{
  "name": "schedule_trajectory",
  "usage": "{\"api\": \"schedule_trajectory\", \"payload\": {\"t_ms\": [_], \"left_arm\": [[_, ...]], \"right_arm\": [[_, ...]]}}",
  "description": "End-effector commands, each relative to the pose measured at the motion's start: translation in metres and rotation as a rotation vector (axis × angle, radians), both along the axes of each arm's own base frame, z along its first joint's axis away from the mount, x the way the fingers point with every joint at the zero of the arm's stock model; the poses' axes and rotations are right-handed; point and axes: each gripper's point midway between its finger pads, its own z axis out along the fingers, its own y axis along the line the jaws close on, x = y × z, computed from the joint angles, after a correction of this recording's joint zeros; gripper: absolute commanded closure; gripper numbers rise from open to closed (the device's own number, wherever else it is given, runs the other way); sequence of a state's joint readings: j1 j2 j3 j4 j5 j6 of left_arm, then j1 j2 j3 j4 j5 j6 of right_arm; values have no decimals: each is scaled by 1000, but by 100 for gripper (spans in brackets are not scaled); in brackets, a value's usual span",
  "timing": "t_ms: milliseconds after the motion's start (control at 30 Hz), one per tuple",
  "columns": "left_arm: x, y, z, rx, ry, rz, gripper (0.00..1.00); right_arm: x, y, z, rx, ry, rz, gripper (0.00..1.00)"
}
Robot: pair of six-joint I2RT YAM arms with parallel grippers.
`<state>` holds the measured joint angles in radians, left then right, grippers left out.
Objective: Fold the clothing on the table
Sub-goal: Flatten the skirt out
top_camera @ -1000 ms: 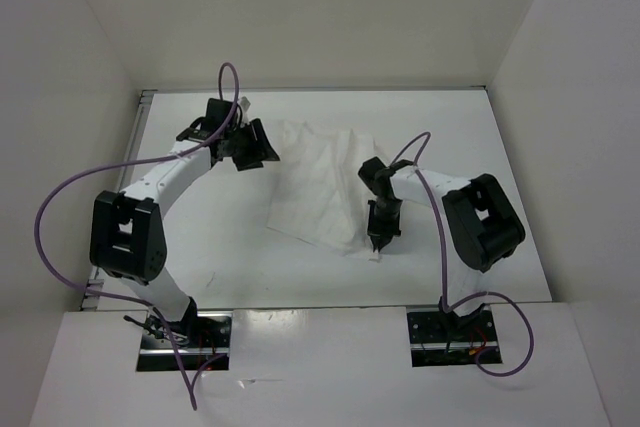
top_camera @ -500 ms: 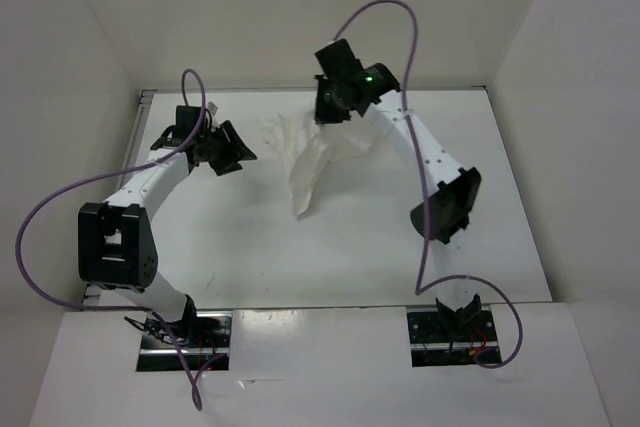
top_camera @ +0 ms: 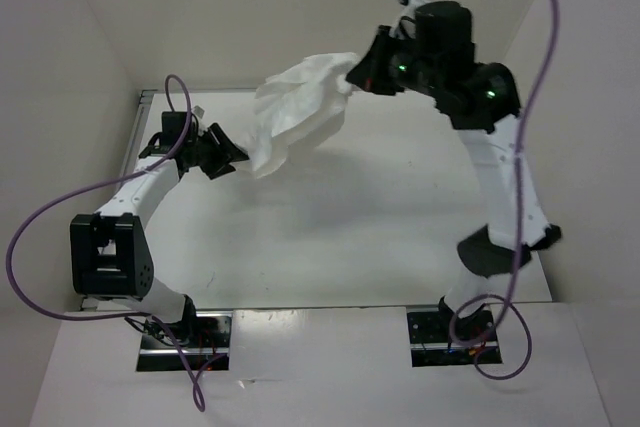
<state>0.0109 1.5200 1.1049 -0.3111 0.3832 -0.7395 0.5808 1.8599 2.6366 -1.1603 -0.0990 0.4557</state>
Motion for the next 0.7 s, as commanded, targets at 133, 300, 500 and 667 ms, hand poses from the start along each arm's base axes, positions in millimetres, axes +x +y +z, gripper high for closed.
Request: {"api": "schedule_trajectory", "payload": {"t_ms": [133, 300, 500, 667], "left_arm": [[-7, -6, -4, -45, -9, -18, 38], [-23, -9, -16, -40, 16, -33, 38], [-32, -37, -22, -67, 29, -122, 38], [-31, -89, -19, -121, 17, -299, 38]], "right_arm": [[-22, -114, -218, -120, 551, -260, 91], [-113, -174, -356, -121, 960, -370, 65], [-88, -210, -309, -194, 791, -576, 62], [-70, -214, -313, -230, 778, -583, 62]]}}
